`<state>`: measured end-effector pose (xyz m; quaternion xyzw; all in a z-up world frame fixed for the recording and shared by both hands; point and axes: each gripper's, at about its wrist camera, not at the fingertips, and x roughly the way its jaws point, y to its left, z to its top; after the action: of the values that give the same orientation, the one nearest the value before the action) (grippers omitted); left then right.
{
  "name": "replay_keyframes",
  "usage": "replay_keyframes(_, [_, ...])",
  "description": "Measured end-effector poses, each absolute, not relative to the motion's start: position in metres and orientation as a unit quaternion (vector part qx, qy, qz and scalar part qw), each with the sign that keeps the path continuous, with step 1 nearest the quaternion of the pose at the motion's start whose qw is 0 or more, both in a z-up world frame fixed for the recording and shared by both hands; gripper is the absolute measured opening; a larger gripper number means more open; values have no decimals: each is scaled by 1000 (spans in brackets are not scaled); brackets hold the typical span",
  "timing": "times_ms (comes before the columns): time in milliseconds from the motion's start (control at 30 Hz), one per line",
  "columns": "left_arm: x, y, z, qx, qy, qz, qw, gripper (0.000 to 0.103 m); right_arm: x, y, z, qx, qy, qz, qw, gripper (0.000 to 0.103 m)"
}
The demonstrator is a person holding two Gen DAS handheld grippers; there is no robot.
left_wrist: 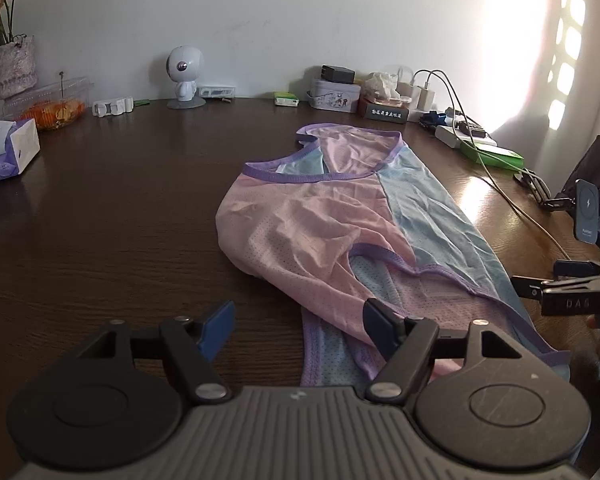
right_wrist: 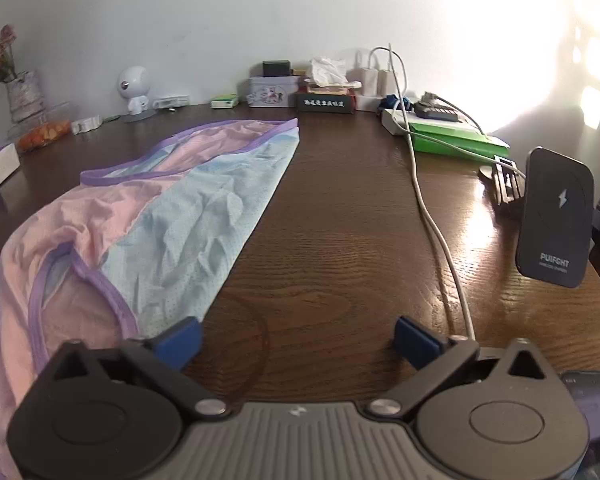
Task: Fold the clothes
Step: 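Open both grippers and smooth the top flat along the table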
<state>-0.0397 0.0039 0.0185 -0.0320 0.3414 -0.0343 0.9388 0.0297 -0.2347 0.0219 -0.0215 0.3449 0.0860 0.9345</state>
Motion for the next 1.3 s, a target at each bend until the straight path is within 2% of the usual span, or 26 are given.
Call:
replay_keyframes(233, [-39,10,14,-31,354,-21,935,84,21,-239,27,-22,341,83,936,103])
replay_keyframes(900, [-43,9,4,-28,375,-34,926,85,22,-239,27,-21,341,84,936,103])
replay_keyframes(1067, [-50,2,3,-24,366,-44,929,78,22,-239,27,-21,341,85,936,103])
replay_keyframes(1100, [-51,1,3,-23,363,-46,930,73,22,-238,27,-21,341,85,936,103])
replay_keyframes(1167, [-55,-1,2,-22,359,-49,932,69,22,-238,26,-20,341,84,936,103])
replay_keyframes(1267, [-60,-4,1,-21,352,-54,934,51,21,-240,28,-27,345,95,933,103])
replay_keyframes(1300, [-62,-5,1,-20,349,-56,935,36,20,-241,30,-33,350,103,930,102])
